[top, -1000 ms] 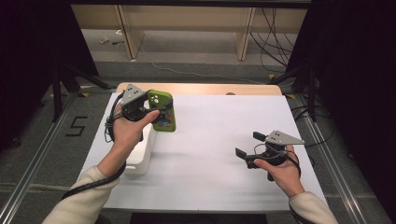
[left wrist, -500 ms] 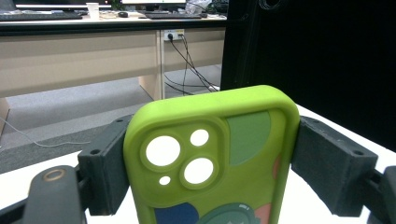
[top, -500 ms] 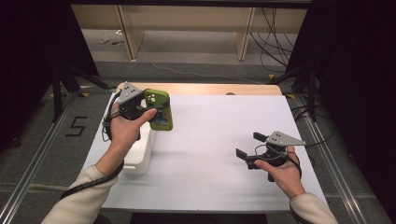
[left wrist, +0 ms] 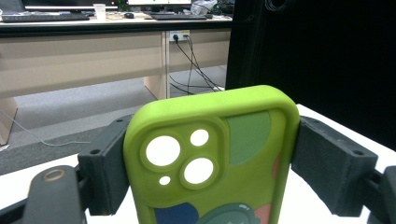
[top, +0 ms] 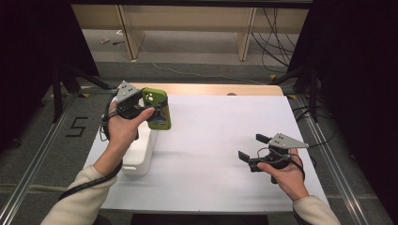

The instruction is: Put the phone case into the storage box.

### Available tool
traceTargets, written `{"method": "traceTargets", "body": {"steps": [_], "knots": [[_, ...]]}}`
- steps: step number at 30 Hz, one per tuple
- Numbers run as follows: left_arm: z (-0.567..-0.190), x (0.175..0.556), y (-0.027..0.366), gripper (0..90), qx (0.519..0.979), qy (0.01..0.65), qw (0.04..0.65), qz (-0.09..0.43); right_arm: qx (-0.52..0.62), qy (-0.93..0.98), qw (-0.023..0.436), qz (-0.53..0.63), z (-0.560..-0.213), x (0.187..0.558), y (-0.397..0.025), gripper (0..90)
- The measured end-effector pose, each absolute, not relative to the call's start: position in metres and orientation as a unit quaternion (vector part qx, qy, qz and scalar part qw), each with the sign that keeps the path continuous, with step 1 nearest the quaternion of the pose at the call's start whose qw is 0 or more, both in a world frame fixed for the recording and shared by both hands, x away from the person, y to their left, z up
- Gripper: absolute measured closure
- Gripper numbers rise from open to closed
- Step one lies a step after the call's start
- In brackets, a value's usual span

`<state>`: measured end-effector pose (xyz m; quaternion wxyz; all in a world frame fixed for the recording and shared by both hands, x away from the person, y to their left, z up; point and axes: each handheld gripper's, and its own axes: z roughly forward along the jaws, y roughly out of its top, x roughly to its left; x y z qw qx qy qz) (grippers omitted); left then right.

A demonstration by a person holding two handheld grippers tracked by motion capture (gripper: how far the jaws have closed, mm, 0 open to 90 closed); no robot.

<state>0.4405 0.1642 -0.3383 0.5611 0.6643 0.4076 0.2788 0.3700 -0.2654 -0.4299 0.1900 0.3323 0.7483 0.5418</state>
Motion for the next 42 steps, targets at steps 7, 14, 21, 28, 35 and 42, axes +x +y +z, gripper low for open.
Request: {"method": "traceTargets", "body": {"steps": [7,14,21,28,35,42], "knots": [[-0.339,0.442,0.166,18.2,0.664,0.410,0.558,0.282,0.334,0.748,0.190,0.541,-0.430,0.370,-0.266,1.6],[-0.339,0.443,0.170,18.1,0.663,0.414,0.555,0.285,0.334,0.749,0.192,0.539,-0.430,0.369,-0.266,1.5],[-0.339,0.444,0.173,18.1,0.661,0.416,0.554,0.288,0.334,0.748,0.192,0.541,-0.431,0.370,-0.266,1.5],[-0.338,0.445,0.176,18.1,0.659,0.419,0.553,0.290,0.335,0.747,0.192,0.541,-0.431,0.370,-0.267,1.5],[-0.337,0.445,0.180,18.2,0.658,0.422,0.552,0.292,0.337,0.745,0.192,0.542,-0.432,0.370,-0.267,1.5],[-0.336,0.446,0.183,18.2,0.654,0.424,0.552,0.295,0.338,0.746,0.190,0.542,-0.432,0.370,-0.267,1.6]]}}
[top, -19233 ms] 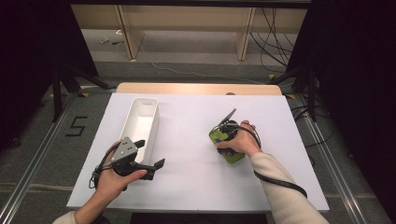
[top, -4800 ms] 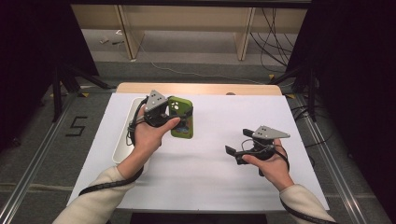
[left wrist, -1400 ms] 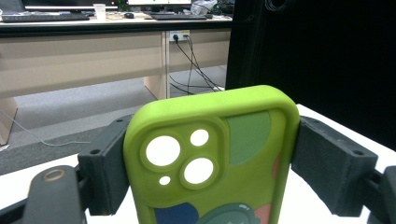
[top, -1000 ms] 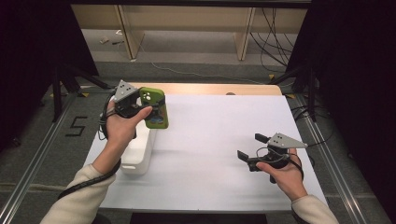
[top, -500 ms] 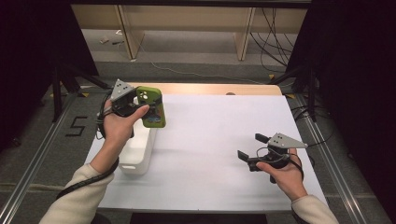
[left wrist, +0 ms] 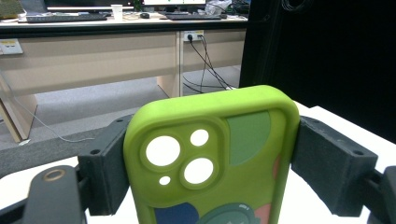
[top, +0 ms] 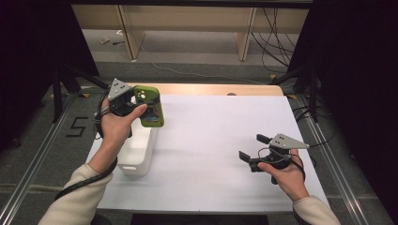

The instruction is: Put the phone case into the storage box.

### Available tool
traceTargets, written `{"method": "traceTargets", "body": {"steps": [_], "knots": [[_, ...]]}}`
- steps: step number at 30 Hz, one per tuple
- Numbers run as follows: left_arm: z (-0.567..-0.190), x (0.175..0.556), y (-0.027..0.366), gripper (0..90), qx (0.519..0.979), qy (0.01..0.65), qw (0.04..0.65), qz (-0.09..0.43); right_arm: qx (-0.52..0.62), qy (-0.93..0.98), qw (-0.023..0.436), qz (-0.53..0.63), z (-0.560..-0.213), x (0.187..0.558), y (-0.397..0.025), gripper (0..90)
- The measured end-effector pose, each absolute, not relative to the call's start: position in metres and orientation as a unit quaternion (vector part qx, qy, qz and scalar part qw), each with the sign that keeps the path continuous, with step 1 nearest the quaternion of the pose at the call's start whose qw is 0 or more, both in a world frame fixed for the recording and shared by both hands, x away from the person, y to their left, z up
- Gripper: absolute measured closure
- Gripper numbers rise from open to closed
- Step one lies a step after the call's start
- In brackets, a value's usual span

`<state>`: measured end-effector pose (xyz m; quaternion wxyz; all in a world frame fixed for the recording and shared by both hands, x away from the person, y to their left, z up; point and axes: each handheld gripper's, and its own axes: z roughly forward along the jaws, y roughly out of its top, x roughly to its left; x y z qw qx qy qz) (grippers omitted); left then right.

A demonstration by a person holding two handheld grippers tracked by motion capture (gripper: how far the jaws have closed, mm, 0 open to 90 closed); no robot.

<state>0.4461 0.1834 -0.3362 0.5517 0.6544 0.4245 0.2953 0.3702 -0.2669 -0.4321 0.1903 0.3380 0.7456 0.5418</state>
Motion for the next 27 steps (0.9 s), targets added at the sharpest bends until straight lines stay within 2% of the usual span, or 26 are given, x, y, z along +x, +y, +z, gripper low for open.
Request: {"method": "traceTargets", "body": {"steps": [27], "knots": [[-0.335,0.449,0.195,18.2,0.648,0.435,0.550,0.298,0.341,0.744,0.188,0.542,-0.432,0.371,-0.268,1.9]]}}
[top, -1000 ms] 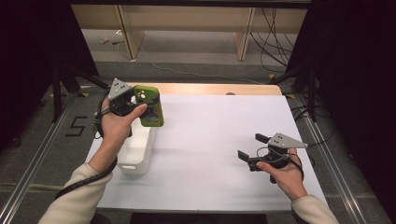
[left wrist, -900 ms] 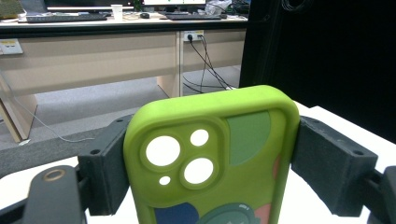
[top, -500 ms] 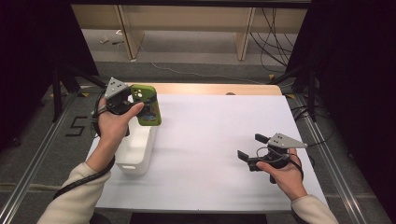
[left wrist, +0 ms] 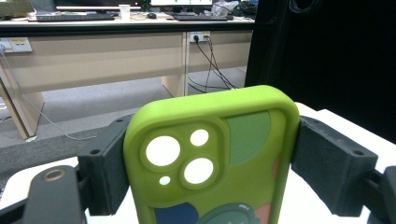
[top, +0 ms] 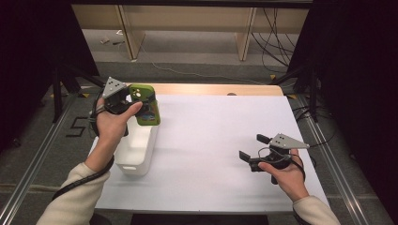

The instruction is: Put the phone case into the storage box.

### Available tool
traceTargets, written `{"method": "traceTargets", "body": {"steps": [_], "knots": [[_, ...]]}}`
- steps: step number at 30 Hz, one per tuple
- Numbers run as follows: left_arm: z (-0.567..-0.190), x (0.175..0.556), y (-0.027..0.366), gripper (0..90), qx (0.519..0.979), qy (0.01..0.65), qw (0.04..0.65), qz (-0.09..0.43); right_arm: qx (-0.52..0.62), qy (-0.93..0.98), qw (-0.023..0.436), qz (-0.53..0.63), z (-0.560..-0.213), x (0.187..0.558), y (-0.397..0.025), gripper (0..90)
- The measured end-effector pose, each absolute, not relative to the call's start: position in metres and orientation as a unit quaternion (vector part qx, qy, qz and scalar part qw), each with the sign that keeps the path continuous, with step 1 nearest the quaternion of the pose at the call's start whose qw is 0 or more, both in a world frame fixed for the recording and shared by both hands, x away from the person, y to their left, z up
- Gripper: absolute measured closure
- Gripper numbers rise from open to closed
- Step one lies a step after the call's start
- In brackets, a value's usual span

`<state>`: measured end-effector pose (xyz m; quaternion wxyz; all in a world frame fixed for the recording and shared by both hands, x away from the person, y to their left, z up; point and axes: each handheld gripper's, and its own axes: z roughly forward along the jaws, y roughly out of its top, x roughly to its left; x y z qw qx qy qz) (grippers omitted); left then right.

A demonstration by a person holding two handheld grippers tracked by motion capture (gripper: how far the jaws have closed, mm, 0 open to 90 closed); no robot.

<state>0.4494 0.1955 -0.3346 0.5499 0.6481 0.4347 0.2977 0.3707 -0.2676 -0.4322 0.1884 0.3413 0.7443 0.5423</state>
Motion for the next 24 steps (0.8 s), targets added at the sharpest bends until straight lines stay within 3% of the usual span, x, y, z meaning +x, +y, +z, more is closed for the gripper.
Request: {"method": "traceTargets", "body": {"steps": [24], "knots": [[-0.334,0.453,0.208,18.1,0.640,0.445,0.548,0.304,0.343,0.742,0.188,0.544,-0.432,0.371,-0.268,2.1]]}}
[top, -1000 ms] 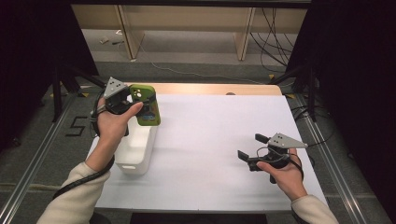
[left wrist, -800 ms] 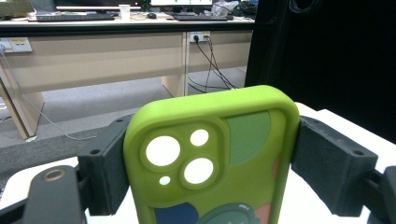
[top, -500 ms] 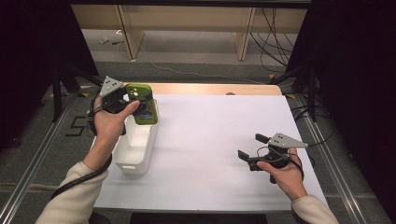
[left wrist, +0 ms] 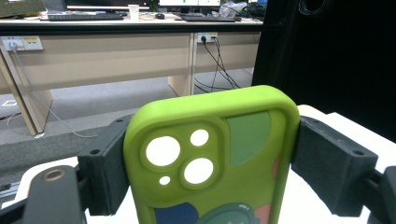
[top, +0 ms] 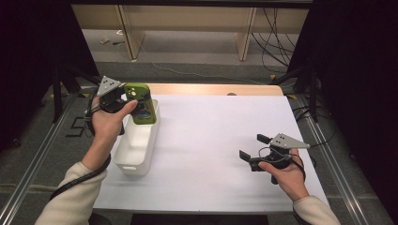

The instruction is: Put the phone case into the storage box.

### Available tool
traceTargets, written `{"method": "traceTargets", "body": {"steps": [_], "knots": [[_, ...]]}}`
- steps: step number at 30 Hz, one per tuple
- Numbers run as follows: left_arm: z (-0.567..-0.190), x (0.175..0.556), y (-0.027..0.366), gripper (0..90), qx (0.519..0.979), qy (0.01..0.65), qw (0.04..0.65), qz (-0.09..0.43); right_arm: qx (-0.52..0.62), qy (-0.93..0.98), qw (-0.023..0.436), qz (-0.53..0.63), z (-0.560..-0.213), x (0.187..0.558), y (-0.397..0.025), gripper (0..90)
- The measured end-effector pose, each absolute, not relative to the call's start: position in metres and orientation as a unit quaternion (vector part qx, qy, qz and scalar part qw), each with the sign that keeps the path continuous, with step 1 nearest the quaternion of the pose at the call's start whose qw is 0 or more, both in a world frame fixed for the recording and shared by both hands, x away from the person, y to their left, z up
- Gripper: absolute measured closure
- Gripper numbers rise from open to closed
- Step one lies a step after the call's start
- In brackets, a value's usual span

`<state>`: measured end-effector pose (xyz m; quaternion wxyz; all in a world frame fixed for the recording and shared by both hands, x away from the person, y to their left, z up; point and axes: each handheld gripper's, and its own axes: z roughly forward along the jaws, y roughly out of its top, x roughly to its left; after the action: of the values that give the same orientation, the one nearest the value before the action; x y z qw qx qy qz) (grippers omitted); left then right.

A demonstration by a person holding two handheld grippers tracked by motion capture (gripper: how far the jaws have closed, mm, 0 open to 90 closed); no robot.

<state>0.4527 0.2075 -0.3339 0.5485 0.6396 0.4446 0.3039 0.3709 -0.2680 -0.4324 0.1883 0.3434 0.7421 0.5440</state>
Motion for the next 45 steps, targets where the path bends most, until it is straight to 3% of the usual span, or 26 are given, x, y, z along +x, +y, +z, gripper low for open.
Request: {"method": "traceTargets", "body": {"steps": [45], "knots": [[-0.3373,0.4568,0.2173,18.1,0.635,0.455,0.542,0.310,0.346,0.740,0.189,0.545,-0.4322,0.3706,-0.2687,2.2]]}}
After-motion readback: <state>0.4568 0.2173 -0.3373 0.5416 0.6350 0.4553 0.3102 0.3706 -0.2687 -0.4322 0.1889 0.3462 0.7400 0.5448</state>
